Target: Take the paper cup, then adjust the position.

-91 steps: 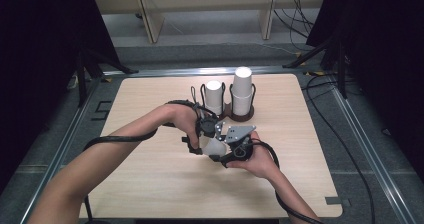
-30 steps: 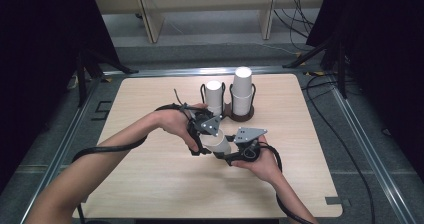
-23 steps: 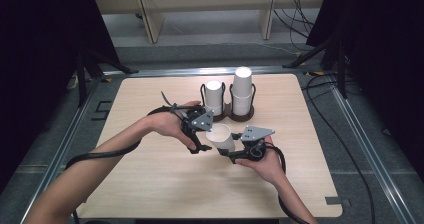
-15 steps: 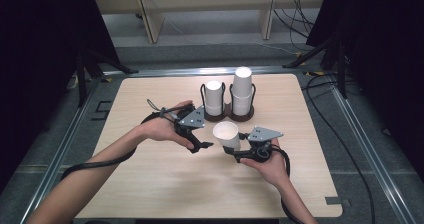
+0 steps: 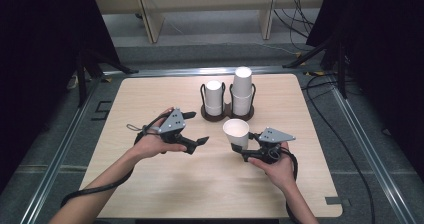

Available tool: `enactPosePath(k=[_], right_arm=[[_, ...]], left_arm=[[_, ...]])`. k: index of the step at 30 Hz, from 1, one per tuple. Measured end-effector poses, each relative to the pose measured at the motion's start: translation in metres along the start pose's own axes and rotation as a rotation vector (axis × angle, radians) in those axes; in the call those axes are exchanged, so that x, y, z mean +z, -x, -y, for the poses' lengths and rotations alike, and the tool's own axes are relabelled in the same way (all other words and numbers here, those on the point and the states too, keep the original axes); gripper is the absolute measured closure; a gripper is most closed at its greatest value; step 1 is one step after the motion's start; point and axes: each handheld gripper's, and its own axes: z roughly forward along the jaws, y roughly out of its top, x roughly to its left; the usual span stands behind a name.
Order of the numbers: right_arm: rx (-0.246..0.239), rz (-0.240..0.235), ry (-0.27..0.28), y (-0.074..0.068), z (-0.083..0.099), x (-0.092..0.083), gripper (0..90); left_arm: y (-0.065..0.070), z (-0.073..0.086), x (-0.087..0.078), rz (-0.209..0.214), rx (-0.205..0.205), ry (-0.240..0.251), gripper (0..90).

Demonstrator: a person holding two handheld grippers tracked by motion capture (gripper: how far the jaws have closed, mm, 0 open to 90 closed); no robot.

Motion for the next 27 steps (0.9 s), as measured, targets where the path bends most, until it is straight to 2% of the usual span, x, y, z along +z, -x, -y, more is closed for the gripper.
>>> enactPosePath(k=[1, 2, 3, 4, 5, 6, 8, 9, 12, 14, 15, 16, 18, 19, 20, 21, 22, 23, 24, 25, 27], right_arm=[[-0.002, 0.012, 0.002, 0.000, 0.000, -0.002, 33.0], [0.020, 0.004, 0.021, 0.000, 0.000, -0.002, 33.0], [0.018, 0.008, 0.031, 0.001, 0.000, -0.004, 33.0], [0.042, -0.011, 0.025, 0.001, 0.000, -0.007, 33.0], [0.013, 0.049, 0.046, 0.001, 0.000, -0.008, 33.0], [0.045, 0.029, 0.049, 0.000, 0.000, -0.010, 33.0], [0.026, 0.067, 0.064, 0.003, -0.001, -0.013, 33.0], [0.033, 0.055, 0.065, 0.004, -0.002, -0.014, 32.9], [0.065, 0.094, 0.081, 0.005, -0.002, -0.020, 32.9], [0.083, 0.090, 0.098, 0.005, -0.001, -0.019, 32.9], [0.068, 0.107, 0.112, 0.006, -0.001, -0.020, 32.8], [0.071, 0.123, 0.100, 0.003, -0.003, -0.022, 32.8], [0.064, 0.107, 0.118, 0.002, -0.003, -0.021, 32.8], [0.053, 0.121, 0.110, 0.002, -0.003, -0.022, 32.8], [0.078, 0.120, 0.106, -0.001, -0.004, -0.023, 32.8], [0.049, 0.131, 0.108, 0.000, -0.004, -0.024, 32.8], [0.067, 0.115, 0.106, -0.001, -0.005, -0.024, 32.8], [0.062, 0.126, 0.100, -0.001, -0.005, -0.025, 32.7], [0.051, 0.124, 0.122, 0.001, -0.005, -0.023, 32.7], [0.063, 0.114, 0.135, 0.002, -0.005, -0.021, 32.7], [0.069, 0.121, 0.110, 0.003, -0.006, -0.023, 32.6]], left_arm=[[0.001, 0.003, -0.002, -0.023, -0.020, 0.023, 7.7], [0.003, 0.006, -0.005, -0.047, -0.040, 0.039, 7.7], [0.003, 0.010, -0.008, -0.067, -0.066, 0.058, 7.7], [0.005, 0.013, -0.011, -0.090, -0.096, 0.079, 7.7], [0.005, 0.016, -0.013, -0.113, -0.109, 0.102, 7.7], [0.005, 0.018, -0.016, -0.127, -0.127, 0.113, 7.7], [0.005, 0.023, -0.021, -0.157, -0.150, 0.136, 7.7], [0.005, 0.025, -0.022, -0.165, -0.159, 0.150, 7.7], [0.005, 0.031, -0.026, -0.211, -0.181, 0.163, 7.9], [0.005, 0.033, -0.027, -0.214, -0.188, 0.163, 7.8], [0.006, 0.036, -0.026, -0.217, -0.201, 0.179, 7.8], [0.009, 0.039, -0.026, -0.218, -0.203, 0.168, 7.8], [0.011, 0.043, -0.025, -0.209, -0.220, 0.192, 7.7], [0.012, 0.044, -0.026, -0.213, -0.227, 0.174, 7.7], [0.013, 0.045, -0.026, -0.214, -0.229, 0.174, 7.7], [0.014, 0.045, -0.027, -0.214, -0.230, 0.172, 7.7], [0.014, 0.045, -0.028, -0.213, -0.231, 0.170, 7.7], [0.014, 0.045, -0.028, -0.213, -0.231, 0.170, 7.6], [0.014, 0.046, -0.030, -0.222, -0.224, 0.172, 7.6], [0.013, 0.046, -0.031, -0.225, -0.223, 0.174, 7.6], [0.013, 0.047, -0.033, -0.236, -0.224, 0.176, 7.7]])
